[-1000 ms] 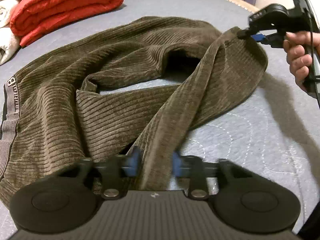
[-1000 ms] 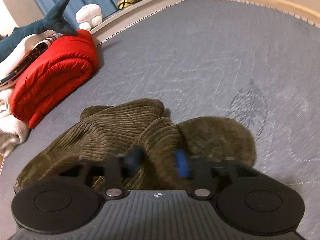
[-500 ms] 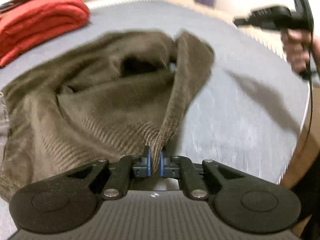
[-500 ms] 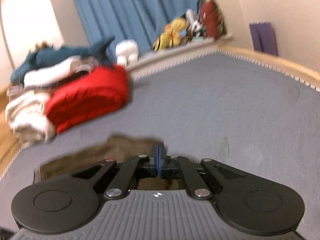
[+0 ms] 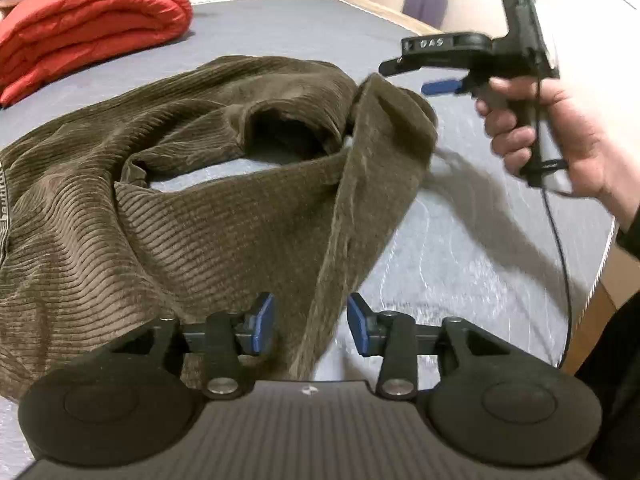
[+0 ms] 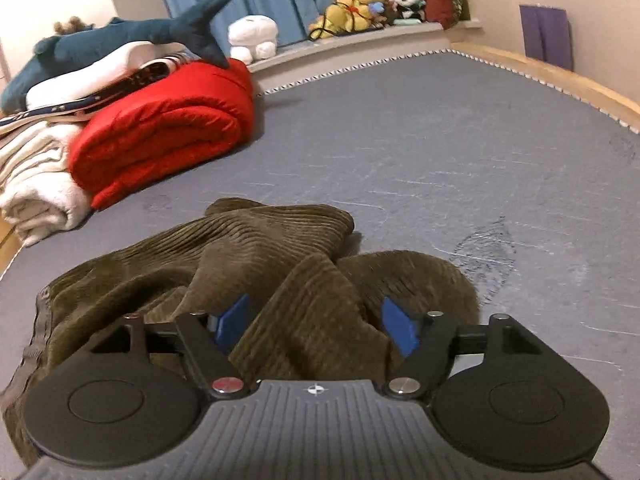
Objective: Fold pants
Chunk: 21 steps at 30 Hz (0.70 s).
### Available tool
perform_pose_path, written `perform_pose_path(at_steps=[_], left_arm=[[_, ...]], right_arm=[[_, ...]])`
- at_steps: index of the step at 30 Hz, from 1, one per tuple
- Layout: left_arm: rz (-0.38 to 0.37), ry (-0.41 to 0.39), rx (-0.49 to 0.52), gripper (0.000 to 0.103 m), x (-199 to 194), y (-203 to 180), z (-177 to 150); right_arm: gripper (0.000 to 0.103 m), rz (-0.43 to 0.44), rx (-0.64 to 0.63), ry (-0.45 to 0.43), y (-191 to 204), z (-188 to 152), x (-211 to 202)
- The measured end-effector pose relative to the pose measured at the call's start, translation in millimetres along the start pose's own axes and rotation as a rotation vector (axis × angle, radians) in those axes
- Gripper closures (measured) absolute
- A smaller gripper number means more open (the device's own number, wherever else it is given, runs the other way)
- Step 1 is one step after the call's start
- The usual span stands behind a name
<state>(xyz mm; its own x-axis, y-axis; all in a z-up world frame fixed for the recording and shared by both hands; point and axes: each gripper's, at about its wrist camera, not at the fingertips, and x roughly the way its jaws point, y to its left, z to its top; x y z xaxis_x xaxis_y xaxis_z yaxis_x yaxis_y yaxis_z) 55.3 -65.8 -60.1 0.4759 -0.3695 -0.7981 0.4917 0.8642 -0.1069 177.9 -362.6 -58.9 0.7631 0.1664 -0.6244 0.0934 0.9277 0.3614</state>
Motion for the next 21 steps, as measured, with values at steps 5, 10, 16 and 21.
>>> perform_pose_path(at_steps=[5, 10, 16, 21], left_arm=[[-0.004, 0.031, -0.014, 0.038, 19, -5, 8], [-0.002, 0.057, 0.006, 0.038, 39, -13, 12], [-0.007, 0.066, 0.031, 0.066, 51, -21, 17], [0.008, 0.038, 0.035, 0.095, 49, -19, 17]], right_arm=[[0.024, -0.045, 0.048, 0.056, 2, 4, 37], [0.027, -0.151, 0.077, 0.118, 1, 3, 60], [0.081, -0.166, 0.027, 0.138, 12, 0, 61], [0.090, -0.082, 0.093, 0.062, 1, 13, 21]])
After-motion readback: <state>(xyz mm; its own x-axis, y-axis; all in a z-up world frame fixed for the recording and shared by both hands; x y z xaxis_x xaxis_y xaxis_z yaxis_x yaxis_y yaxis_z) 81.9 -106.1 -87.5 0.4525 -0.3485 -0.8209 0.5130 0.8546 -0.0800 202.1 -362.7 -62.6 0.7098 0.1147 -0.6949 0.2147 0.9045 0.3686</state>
